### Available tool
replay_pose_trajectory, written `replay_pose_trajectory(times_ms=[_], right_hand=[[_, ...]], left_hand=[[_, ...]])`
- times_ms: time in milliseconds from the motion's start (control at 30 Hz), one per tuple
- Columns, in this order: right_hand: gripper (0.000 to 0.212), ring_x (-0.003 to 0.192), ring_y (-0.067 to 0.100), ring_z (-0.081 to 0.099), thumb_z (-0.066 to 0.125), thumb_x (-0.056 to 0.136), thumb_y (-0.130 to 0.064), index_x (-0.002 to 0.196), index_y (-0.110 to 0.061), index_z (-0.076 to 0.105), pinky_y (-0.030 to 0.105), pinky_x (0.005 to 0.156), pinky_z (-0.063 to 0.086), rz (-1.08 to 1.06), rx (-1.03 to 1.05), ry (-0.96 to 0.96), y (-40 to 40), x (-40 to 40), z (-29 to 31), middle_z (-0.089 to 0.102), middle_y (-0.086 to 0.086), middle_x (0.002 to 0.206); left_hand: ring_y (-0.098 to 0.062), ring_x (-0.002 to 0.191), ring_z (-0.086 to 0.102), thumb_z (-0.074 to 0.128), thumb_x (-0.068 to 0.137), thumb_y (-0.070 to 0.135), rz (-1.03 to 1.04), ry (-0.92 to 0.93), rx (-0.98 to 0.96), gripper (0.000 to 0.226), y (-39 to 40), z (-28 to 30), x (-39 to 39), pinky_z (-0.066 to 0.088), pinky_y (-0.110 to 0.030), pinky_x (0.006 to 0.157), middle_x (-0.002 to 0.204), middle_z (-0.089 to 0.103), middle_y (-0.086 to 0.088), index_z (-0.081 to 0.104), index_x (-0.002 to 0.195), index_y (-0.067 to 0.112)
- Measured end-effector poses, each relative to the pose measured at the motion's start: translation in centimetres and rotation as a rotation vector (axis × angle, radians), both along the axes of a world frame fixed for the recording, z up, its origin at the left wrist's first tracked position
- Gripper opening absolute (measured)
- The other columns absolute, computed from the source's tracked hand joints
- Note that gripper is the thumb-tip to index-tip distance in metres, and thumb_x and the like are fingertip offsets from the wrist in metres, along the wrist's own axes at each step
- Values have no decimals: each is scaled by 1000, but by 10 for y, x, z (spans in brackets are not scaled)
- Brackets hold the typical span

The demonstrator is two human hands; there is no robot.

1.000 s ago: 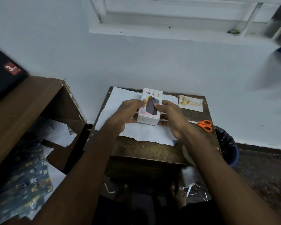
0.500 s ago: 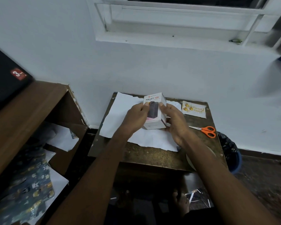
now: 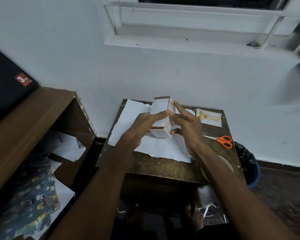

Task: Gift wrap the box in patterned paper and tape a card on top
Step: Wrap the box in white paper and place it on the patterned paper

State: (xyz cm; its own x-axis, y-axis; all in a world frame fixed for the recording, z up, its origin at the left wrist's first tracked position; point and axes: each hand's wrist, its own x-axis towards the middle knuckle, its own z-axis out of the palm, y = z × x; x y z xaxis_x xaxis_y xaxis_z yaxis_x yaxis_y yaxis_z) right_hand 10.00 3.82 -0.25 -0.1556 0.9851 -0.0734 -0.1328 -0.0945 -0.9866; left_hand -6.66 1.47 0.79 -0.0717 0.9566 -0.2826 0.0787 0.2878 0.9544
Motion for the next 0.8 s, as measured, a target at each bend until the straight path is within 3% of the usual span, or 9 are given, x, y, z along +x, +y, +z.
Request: replay_pose_trajectory(times_ms=[133,267,333,400,467,533,633,733,800], right_hand=[[64,80,8,74,82,90,-14,149,-23,58,23,56,54,-84,101,-108,3,-2,-8,76,-1,119],[63,91,11,75,82,90,-21,149,-24,58,25,61,56,-70,102,-176,6,-5,-11,74,-4,121],[57,106,11,73,79,93,-28,146,-29,60,30,74,60,1,56,-178,6,-6,-14,73,-5,127],[51,117,14,70,74,96,-31,145,-36,60,38,90,59,98,18,-153,4,-8,-15,74,-7,127],[53,112,14,73,70,100,-26,150,-36,55,41,97,58,160,-2,-118,2,-9,-13,77,-6,120],[61,106,14,75,71,99,-23,154,-36,49,44,96,60,152,3,-121,0,-11,-13,78,-5,115],[65,104,15,76,75,97,-26,155,-34,48,48,96,61,136,11,-168,-2,-15,-18,79,-5,114],[46,102,11,76,71,99,-28,143,-38,58,37,90,60,170,-35,-169,-3,-18,-17,79,-8,113],[34,102,11,76,67,101,-25,130,-42,62,35,90,60,190,-40,-168,-3,-19,-16,79,-9,112]], left_hand=[[-19,101,74,56,106,41,107,-74,-21,36,1,3,2,59,-35,93,111,78,2,64,137,25],[-19,102,71,39,111,38,176,-132,-57,29,3,1,2,53,-40,102,108,77,3,67,114,31],[-21,102,72,38,109,38,201,-151,-76,31,3,0,0,53,-42,102,102,79,4,68,108,31],[-24,104,73,38,108,39,217,-171,-98,34,2,0,-1,55,-42,97,105,80,-1,69,116,29],[-26,105,74,37,107,38,220,-188,-100,37,3,-1,-2,56,-41,92,111,80,-5,68,123,25],[-23,100,74,38,108,39,213,-168,-89,35,4,-1,-3,56,-37,89,109,80,-2,70,117,28],[-13,83,75,43,109,46,241,-104,-90,33,6,-3,-5,53,-26,68,96,80,6,72,106,29],[-18,92,74,57,104,47,297,-3,-97,36,8,-11,-7,53,-26,65,110,77,-2,68,125,20],[-18,96,72,60,104,44,308,62,-69,35,9,-15,-9,54,-26,66,116,74,-2,65,127,17]])
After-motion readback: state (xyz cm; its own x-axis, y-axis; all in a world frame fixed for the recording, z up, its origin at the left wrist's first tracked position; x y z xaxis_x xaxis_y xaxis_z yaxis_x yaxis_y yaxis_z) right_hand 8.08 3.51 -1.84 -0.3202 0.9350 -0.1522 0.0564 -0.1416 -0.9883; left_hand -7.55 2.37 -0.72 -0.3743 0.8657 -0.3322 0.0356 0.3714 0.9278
